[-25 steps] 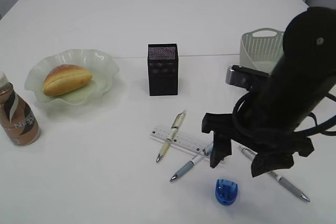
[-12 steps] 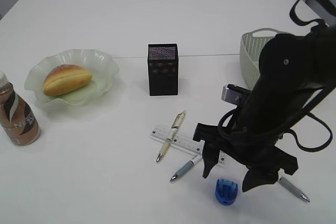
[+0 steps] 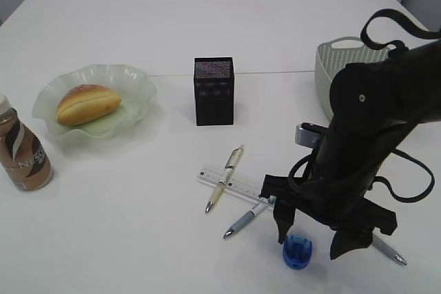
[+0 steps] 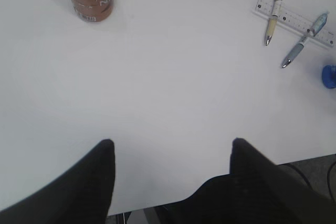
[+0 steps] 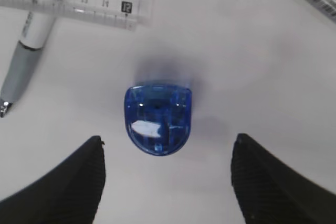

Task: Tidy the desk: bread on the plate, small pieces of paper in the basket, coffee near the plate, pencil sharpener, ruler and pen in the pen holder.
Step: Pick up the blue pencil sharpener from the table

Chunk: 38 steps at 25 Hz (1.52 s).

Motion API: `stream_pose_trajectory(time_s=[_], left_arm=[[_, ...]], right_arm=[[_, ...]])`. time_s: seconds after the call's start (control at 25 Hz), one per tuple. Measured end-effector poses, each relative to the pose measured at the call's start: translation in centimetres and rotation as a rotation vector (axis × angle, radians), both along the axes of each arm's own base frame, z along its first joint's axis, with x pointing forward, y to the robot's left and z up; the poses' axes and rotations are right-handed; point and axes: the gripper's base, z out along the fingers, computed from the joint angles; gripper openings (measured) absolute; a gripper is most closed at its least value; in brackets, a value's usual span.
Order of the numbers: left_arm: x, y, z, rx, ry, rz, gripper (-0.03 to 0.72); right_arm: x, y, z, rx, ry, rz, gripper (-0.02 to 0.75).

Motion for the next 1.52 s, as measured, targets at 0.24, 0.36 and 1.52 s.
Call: stream_pose_trajectory(time_s=[0.24,0.36,1.52], left_arm=[[0.0,0.0,0.0,0.0,0.0,0.0,0.498],[0.0,0.0,0.0,-0.002,0.0,0.0,0.498],[0.0,-0.1,0.0,-0.007,0.003,-0.002,0.497]], right_arm=[[0.1,0.0,-0.8,-0.012,0.024,-0.001,0.579],[0.3,0.1,-1.0,-0.011,0.005,0.0,0.579],[1.0,0.3,-2.7,-0.015,-0.02,-0.007,0.578]])
